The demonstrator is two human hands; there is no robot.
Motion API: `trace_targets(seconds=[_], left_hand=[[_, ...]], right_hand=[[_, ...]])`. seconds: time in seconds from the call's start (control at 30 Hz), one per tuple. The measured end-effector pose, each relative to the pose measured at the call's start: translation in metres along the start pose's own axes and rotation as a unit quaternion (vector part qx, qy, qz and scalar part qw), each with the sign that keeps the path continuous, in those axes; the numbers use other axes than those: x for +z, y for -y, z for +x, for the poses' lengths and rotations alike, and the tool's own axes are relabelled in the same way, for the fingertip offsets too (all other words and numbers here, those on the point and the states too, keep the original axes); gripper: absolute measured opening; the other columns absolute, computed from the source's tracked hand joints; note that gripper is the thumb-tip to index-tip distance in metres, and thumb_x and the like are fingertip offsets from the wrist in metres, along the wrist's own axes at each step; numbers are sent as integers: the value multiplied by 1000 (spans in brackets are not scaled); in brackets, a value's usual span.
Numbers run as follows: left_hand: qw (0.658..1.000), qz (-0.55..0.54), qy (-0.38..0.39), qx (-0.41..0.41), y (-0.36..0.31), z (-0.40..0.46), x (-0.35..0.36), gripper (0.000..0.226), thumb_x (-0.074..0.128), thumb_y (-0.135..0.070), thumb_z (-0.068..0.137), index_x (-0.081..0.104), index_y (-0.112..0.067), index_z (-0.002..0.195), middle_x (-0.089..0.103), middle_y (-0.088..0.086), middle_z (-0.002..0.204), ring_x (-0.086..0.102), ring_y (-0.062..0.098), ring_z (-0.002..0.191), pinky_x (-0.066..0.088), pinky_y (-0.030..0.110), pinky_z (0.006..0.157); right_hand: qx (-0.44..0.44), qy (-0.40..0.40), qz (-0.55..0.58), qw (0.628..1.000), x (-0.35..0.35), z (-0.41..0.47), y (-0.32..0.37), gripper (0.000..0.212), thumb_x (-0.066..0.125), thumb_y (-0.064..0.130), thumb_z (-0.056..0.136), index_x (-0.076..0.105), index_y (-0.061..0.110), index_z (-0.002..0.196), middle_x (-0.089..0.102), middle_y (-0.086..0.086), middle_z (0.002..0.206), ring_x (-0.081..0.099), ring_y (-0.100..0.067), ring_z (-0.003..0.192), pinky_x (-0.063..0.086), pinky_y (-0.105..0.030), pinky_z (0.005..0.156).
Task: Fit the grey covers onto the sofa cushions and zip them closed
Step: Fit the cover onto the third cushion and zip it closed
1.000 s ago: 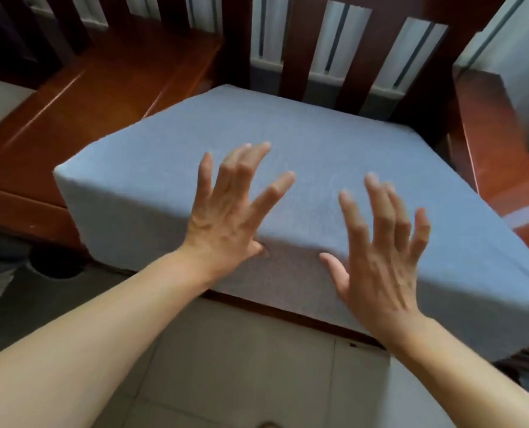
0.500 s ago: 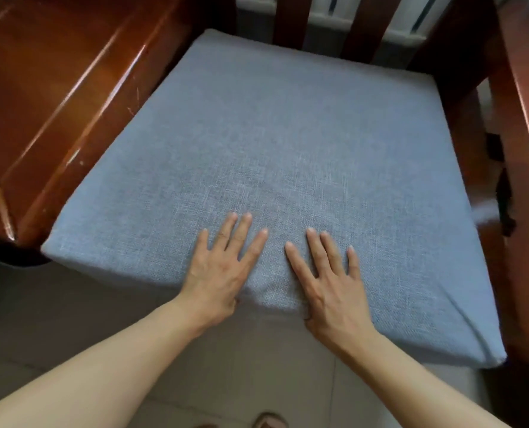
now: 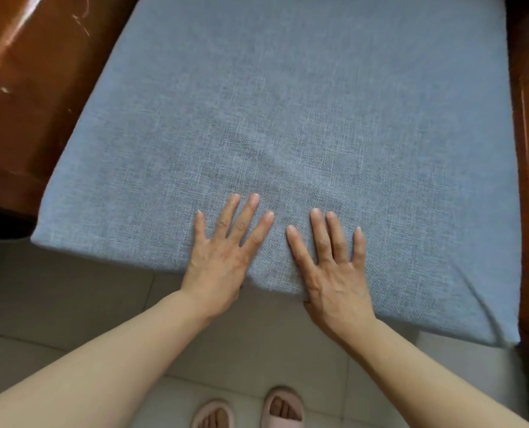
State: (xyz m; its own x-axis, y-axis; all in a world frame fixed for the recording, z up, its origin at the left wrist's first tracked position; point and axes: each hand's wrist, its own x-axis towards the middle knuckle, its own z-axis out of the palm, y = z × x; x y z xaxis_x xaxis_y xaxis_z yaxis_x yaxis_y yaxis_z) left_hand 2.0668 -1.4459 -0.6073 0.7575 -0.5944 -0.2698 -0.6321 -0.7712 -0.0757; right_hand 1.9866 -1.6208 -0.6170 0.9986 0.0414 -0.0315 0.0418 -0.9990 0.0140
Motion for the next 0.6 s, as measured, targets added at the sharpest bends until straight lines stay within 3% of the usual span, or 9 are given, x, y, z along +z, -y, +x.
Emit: trace_targets(seconds=[0.03,0.1,0.17,0.23,0.33,0.47,0.6], left_hand=[[1000,-12,14,8,1,0,-2,130,78,-41,60,-18,-24,147,-20,4,156,-11,29,143,12,67,106],[995,-92,24,25,6,1,-13,117,64,-68,55,6,-26,148,-2,1,159,2,28,143,18,71,104],[982,-184,-14,32,5,13,-34,86,46,-68,72,18,-34,146,8,-11,158,8,21,140,22,67,106],[973,-230,-18,0,-4,31,-53,69,43,-53,88,9,-43,147,-5,-17,157,-3,16,143,8,61,113],[963,-253,54,-72,-29,51,-62,73,44,-48,93,-6,-47,146,-28,-12,153,-29,22,140,-6,63,109],[966,-212,143,-42,-42,38,-60,79,49,-45,91,-11,-53,142,-42,-9,147,-39,27,134,-3,68,106],[957,-144,250,8,-32,11,-75,89,57,-34,90,-13,-52,142,-43,-11,146,-31,27,139,20,58,110]], right_hand=[[-8,10,12,1000,-3,-1,-1,101,72,30,59,24,22,148,15,-18,155,15,-36,142,12,-59,110],[-17,15,53,998,-15,0,-8,94,66,56,65,31,22,145,22,-17,153,20,-34,140,13,-54,110],[31,-7,107,994,-26,9,-21,72,46,58,80,37,21,142,29,-14,151,26,-31,136,14,-48,111],[121,2,120,985,-34,19,-40,73,32,58,82,28,24,147,19,-13,156,17,-31,140,9,-49,113],[195,126,97,968,-38,16,-60,86,9,74,75,-7,34,150,-19,-3,158,-15,-26,145,-2,-55,113],[301,206,62,929,-53,1,-53,93,24,73,86,-17,19,149,-24,-16,154,-18,-33,143,10,-58,112],[354,264,109,891,-76,1,-36,85,44,48,94,-6,8,150,-18,-20,155,-9,-38,144,18,-51,112]])
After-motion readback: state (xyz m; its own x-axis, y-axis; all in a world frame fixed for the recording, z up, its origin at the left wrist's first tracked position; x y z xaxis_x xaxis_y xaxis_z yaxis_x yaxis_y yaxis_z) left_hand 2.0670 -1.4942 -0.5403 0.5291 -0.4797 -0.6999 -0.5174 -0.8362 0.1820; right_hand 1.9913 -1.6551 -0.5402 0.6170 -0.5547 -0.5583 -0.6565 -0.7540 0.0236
